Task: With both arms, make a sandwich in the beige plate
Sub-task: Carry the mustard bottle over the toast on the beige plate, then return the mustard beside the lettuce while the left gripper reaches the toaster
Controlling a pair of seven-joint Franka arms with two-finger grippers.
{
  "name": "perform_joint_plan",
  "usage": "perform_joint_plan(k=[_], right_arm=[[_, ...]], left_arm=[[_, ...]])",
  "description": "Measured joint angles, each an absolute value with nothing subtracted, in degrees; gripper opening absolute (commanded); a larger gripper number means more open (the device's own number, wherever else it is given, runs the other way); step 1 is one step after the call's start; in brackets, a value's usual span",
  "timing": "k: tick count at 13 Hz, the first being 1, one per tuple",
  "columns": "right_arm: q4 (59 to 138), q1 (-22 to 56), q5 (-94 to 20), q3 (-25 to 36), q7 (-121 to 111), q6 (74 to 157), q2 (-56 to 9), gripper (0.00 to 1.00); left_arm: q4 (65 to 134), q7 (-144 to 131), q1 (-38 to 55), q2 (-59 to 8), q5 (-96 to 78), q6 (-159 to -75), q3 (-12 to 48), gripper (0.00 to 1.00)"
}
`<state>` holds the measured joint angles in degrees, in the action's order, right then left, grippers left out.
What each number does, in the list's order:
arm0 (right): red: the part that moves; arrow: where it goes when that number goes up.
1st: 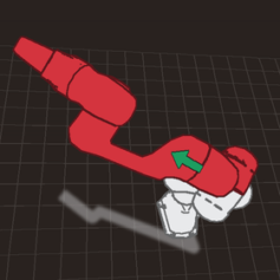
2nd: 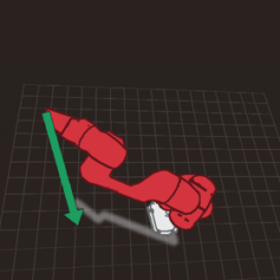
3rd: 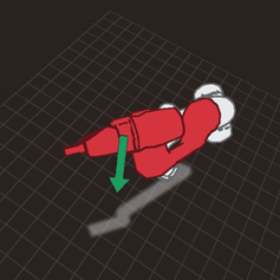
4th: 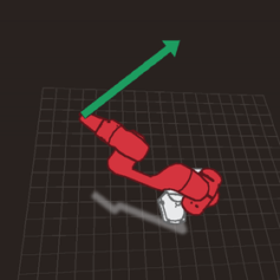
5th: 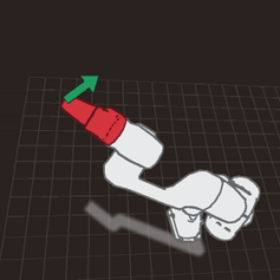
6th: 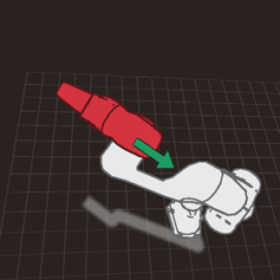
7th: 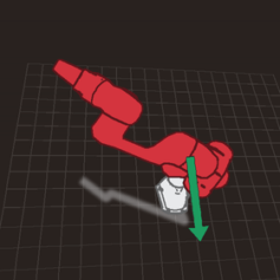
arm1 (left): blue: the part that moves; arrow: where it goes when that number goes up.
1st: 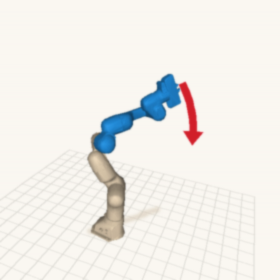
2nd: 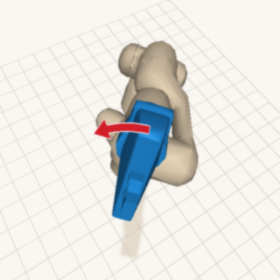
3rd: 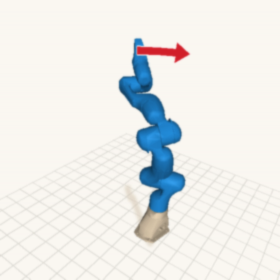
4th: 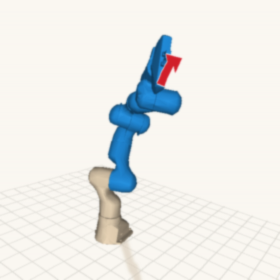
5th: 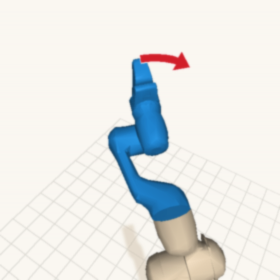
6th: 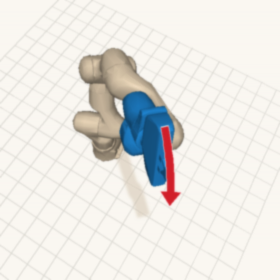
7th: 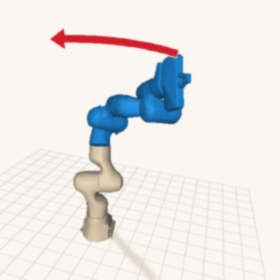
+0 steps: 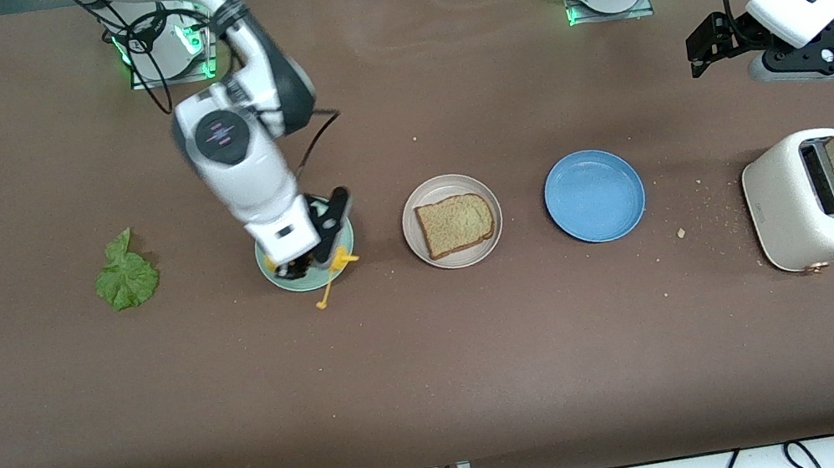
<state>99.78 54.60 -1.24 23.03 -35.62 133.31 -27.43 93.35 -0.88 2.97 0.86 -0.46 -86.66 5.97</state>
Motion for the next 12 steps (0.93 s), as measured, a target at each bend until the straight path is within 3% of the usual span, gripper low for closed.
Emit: perform_joint_plan(k=[4,8,12], right_arm=[[96.2,61.7,12.5,23.0,-24.3,127.0,-32.7,0.00],[88.4,65.4,18.5,23.1,-19.6,118.0,-39.7,0.00],[87.2,69.7,24.1,23.0,-9.6,115.4,-44.7,0.00]], left_arm=[[93.3,-0.9,2.8,0.8,-0.5,-86.7,5.8,1.00],[93.3,-0.9,2.7,0.8,-0.5,-86.7,5.4,1.00],[93.2,-0.9,2.5,0.8,-0.5,-86.6,5.3,1.00]])
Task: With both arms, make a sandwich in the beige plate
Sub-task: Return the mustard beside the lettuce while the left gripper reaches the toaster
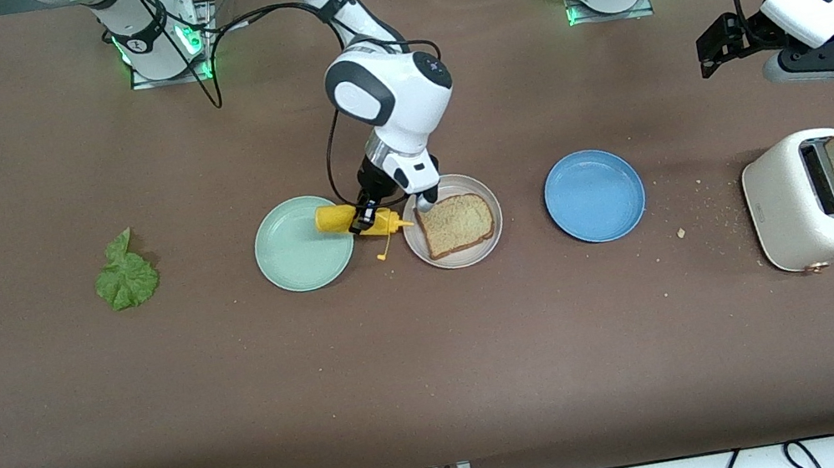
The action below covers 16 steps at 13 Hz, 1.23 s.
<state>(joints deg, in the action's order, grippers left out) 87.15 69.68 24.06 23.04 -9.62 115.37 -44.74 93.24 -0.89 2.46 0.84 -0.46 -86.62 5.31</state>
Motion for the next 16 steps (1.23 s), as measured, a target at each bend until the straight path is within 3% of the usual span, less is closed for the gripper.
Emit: perform_joint_plan(k=[8,11,16], right_arm=[[81.9,69.9,22.4,25.7,-8.7,113.7,-47.2,0.00],[79.0,63.4,11.2,28.3,-20.1,113.5,-43.6,0.00],[81.2,52.8,-1.1,30.3,-39.9,111.9,-34.8,0.00]], left_arm=[[93.2,-0.9,2.0,-0.1,-0.5,-86.6,5.4,1.00],[93.2,-0.9,2.0,-0.2,-0.5,-86.6,5.4,1.00],[93.4,-0.9,1.3,-3.6,2.0,-86.6,5.1,1.00]])
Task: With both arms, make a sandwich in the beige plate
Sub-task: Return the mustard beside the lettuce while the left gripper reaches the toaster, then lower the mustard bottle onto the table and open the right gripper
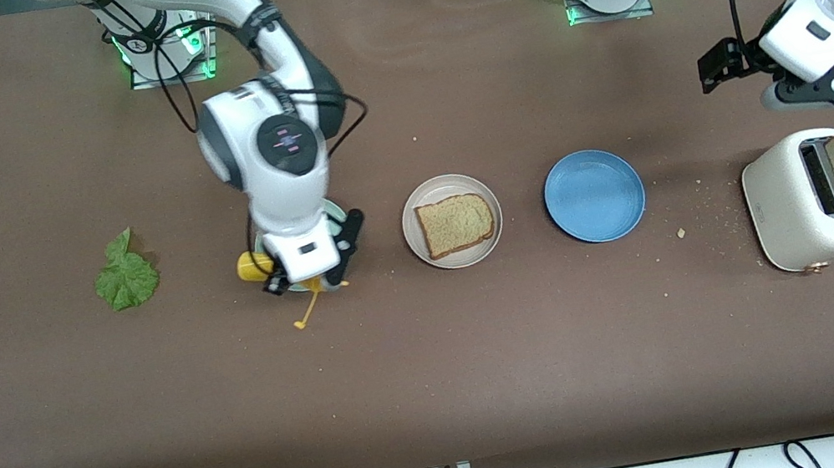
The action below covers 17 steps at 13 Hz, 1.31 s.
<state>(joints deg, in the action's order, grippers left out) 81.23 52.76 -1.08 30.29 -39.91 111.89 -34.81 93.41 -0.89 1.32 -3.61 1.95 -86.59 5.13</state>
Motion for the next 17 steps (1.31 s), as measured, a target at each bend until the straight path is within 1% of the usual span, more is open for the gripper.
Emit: perform_joint_plan(k=[2,4,8,10,13,16,17], right_arm=[[83.6,49.2,-7.1,30.5,-47.3,111.9,-32.7,0.00],[86.0,43.9,-16.5,30.7,-58.7,111.9,-30.9,0.00],[93.5,35.7,-34.0,31.6,-78.3,111.9,-26.5,0.00],[97.9,34.1,-43.3,32.8,-87.2,111.8,-25.1,0.00],[107.6,33.9,-55.1,37.1,-98.9,110.5,-22.5,0.00],[117.7,33.1,-65.6,42.7,-113.7,103.9,-21.0,0.00],[120.4,31.6,-68.0,43.3,-117.4,101.0,-21.0,0.00]], left_arm=[[93.4,-0.9,0.7,-6.4,4.7,-86.6,4.9,1.00],[93.2,0.3,-2.0,-9.0,5.1,-87.0,4.9,1.00],[92.8,6.2,-7.6,-12.3,5.1,-90.9,4.6,1.00],[92.6,6.3,-7.5,-12.5,5.1,-91.0,4.9,1.00],[91.9,6.2,-7.1,-12.5,4.6,-90.9,5.8,1.00],[91.4,6.2,-6.9,-11.7,3.0,-90.7,6.4,1.00],[91.4,6.2,-6.8,-11.4,3.0,-90.5,6.8,1.00]])
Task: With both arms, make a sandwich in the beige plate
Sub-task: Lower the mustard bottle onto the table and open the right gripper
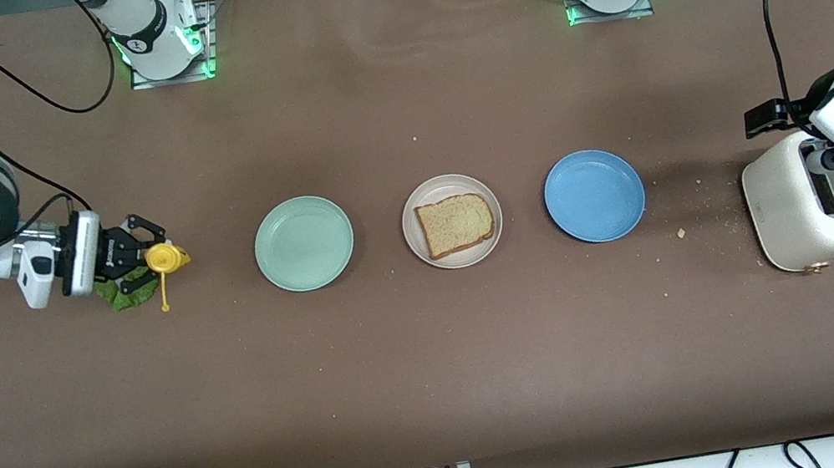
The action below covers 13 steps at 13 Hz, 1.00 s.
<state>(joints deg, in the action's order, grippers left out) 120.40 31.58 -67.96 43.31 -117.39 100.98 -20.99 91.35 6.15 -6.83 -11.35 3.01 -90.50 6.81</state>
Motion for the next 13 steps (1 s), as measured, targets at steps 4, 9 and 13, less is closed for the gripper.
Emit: perform_joint_plan(k=[4,9,13], right_arm=[[125.0,24.8,-70.3,43.4,-130.2,92.7,-22.4,0.00],[125.3,24.2,-79.5,43.0,-142.3,85.9,-30.4,0.00],[125.1,22.9,-83.3,43.0,-148.1,80.1,-36.5,0.00]], left_arm=[[91.3,6.1,-6.7,-10.3,3.0,-89.6,8.2,1.00],[91.1,6.1,-6.8,-9.1,3.0,-86.2,8.5,1.00],[91.1,6.1,-7.1,-7.7,3.0,-84.9,8.4,1.00]])
